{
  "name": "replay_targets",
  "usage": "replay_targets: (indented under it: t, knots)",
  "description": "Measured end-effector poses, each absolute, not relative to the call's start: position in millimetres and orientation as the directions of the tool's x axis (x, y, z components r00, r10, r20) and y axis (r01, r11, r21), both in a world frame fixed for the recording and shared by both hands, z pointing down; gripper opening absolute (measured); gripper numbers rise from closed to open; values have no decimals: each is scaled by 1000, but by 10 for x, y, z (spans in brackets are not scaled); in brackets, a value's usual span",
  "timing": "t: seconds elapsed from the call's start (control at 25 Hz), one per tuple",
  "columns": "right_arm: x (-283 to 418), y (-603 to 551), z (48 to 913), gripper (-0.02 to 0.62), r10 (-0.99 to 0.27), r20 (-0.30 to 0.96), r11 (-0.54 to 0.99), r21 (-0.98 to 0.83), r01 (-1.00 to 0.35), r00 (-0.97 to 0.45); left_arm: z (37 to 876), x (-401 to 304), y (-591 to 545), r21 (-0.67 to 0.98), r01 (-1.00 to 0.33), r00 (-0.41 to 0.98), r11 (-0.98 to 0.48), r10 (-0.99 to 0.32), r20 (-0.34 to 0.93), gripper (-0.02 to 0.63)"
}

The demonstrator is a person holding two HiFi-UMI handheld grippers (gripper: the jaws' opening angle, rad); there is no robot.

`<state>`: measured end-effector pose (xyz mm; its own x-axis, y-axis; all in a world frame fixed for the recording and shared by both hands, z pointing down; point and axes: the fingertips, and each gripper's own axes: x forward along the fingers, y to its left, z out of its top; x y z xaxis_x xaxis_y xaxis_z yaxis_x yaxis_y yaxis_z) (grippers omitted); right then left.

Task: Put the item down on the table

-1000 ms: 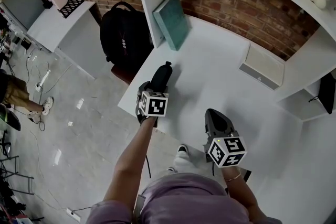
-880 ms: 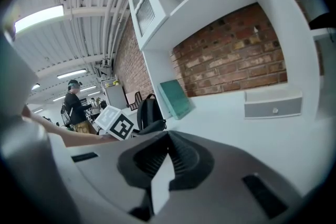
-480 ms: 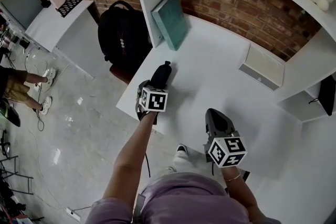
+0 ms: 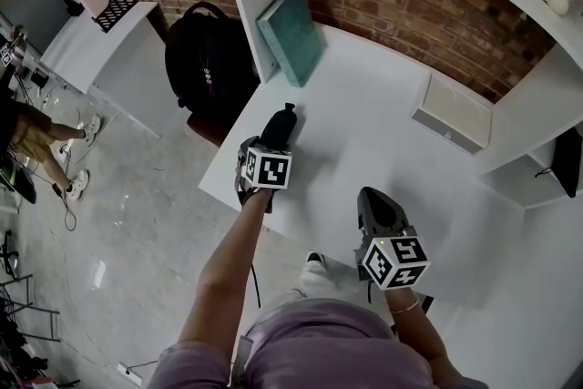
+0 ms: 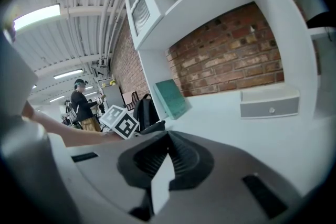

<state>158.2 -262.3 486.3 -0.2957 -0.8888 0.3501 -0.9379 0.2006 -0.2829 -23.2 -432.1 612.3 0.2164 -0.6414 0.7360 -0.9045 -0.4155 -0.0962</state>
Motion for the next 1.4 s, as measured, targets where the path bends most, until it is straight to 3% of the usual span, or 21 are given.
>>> replay_targets:
  t: [0.44, 0.96, 1.4]
  knots:
    - [1560, -2616, 4859, 2, -887, 348, 209, -286, -935, -304, 6086, -192, -4317, -6, -918, 272, -396, -643, 716, 353]
    - [1490, -2559, 4794, 2, -888, 333, 227, -282, -932, -317, 5725, -222, -4133, 30, -917, 320, -398, -690, 649, 353]
    - [1422, -2521, 4704, 2, -892, 314, 241, -277, -930, -325, 5420, -423, -3885, 78, -931, 335, -358, -744, 579, 266]
